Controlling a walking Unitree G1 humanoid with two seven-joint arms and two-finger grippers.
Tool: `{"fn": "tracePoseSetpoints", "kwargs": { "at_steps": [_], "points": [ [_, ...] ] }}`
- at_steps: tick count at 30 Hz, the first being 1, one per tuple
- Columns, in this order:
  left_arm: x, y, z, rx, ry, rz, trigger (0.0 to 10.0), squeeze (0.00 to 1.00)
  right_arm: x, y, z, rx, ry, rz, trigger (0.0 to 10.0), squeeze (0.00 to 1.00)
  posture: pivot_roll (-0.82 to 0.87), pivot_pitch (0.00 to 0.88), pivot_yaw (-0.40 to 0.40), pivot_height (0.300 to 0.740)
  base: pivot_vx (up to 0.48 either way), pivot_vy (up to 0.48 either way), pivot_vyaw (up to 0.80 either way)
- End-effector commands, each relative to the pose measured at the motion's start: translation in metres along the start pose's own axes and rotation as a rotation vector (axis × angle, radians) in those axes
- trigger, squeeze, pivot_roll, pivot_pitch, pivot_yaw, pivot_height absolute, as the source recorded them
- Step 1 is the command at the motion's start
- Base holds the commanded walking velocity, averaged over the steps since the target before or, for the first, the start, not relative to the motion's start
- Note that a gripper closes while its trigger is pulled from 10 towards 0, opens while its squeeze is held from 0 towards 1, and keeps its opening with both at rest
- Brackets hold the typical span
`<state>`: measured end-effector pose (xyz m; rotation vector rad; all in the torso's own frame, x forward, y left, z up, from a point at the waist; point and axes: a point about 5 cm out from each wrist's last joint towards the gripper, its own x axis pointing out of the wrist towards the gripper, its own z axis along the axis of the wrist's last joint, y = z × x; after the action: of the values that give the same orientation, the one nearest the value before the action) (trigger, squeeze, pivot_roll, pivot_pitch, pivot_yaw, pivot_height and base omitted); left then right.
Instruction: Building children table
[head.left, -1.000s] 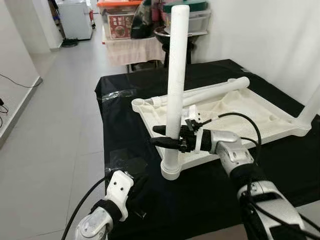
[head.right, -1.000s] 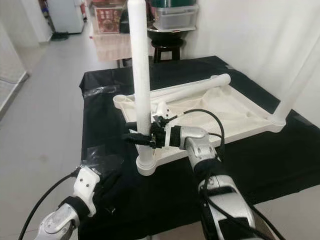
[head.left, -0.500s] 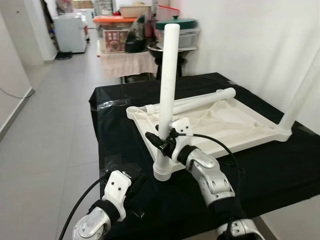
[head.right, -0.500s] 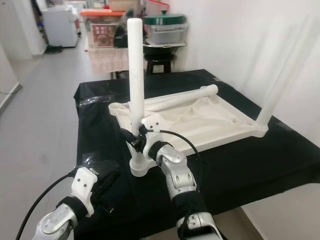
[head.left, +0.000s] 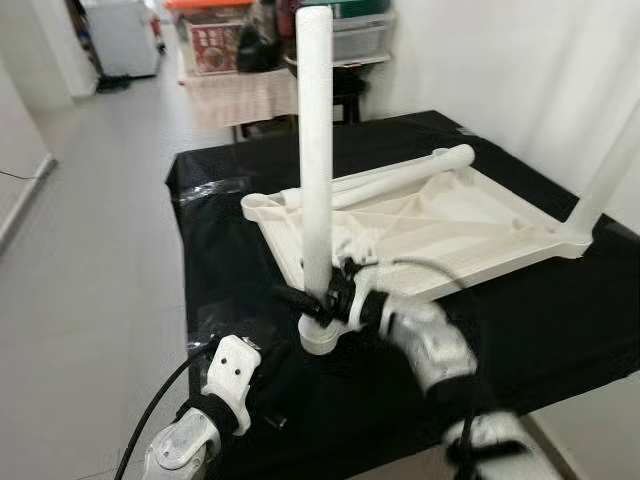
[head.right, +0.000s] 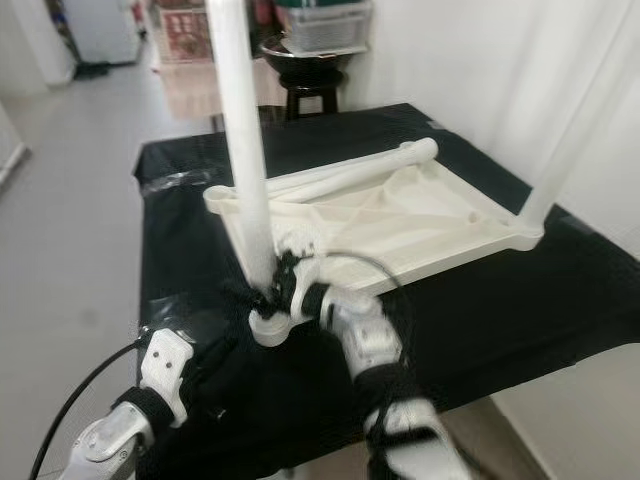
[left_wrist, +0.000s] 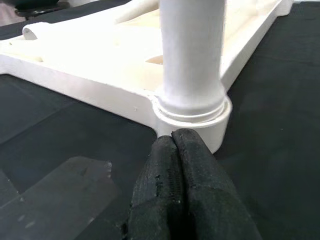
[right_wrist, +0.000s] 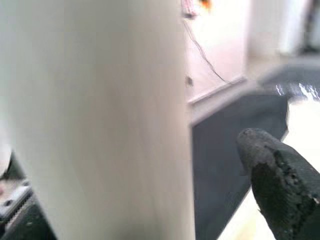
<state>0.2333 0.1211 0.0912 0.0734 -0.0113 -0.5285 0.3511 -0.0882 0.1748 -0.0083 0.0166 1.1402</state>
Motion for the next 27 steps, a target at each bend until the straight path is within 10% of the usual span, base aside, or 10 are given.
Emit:
{"fn": "tracePoseSetpoints", "kwargs": {
  "at_steps": [1, 2, 14, 15, 16, 27],
  "points": [
    [-0.002, 0.001, -0.005, 0.006, 0.023, 0.003, 10.0, 0.00, 0.000, 0.000, -0.007, 0.015, 0.017, 0.052, 10.0, 0.26, -0.02, 0.000, -0.008, 0.740, 0.000, 0.000, 0.00],
    [-0.001, 0.000, -0.005, 0.006, 0.023, 0.004, 10.0, 0.00, -0.002, -0.002, -0.005, 0.009, 0.033, 0.090, 10.0, 0.00, -0.01, 0.000, -0.009, 0.740, 0.000, 0.000, 0.00],
    [-0.001, -0.001, -0.005, 0.007, 0.021, 0.005, 10.0, 0.00, -0.012, -0.016, 0.009, 0.025, 0.098, 0.264, 10.0, 0.00, 0.00, 0.000, -0.023, 0.740, 0.000, 0.000, 0.00],
    [-0.001, -0.001, -0.005, 0.006, 0.021, 0.005, 10.0, 0.00, -0.014, -0.018, 0.008, 0.037, 0.115, 0.282, 9.3, 0.00, 0.00, 0.000, -0.027, 0.740, 0.000, 0.000, 0.00],
    [-0.001, -0.002, -0.005, 0.005, 0.021, 0.005, 10.0, 0.00, -0.015, -0.019, 0.007, 0.043, 0.127, 0.293, 0.0, 0.00, 0.00, 0.000, -0.030, 0.740, 0.000, 0.000, 0.00],
    [-0.002, -0.004, -0.005, 0.000, 0.018, 0.004, 10.0, 0.00, -0.025, -0.023, -0.007, 0.045, 0.079, 0.173, 0.0, 0.00, -0.01, 0.000, -0.023, 0.740, 0.000, 0.000, 0.00]
  ]
}}
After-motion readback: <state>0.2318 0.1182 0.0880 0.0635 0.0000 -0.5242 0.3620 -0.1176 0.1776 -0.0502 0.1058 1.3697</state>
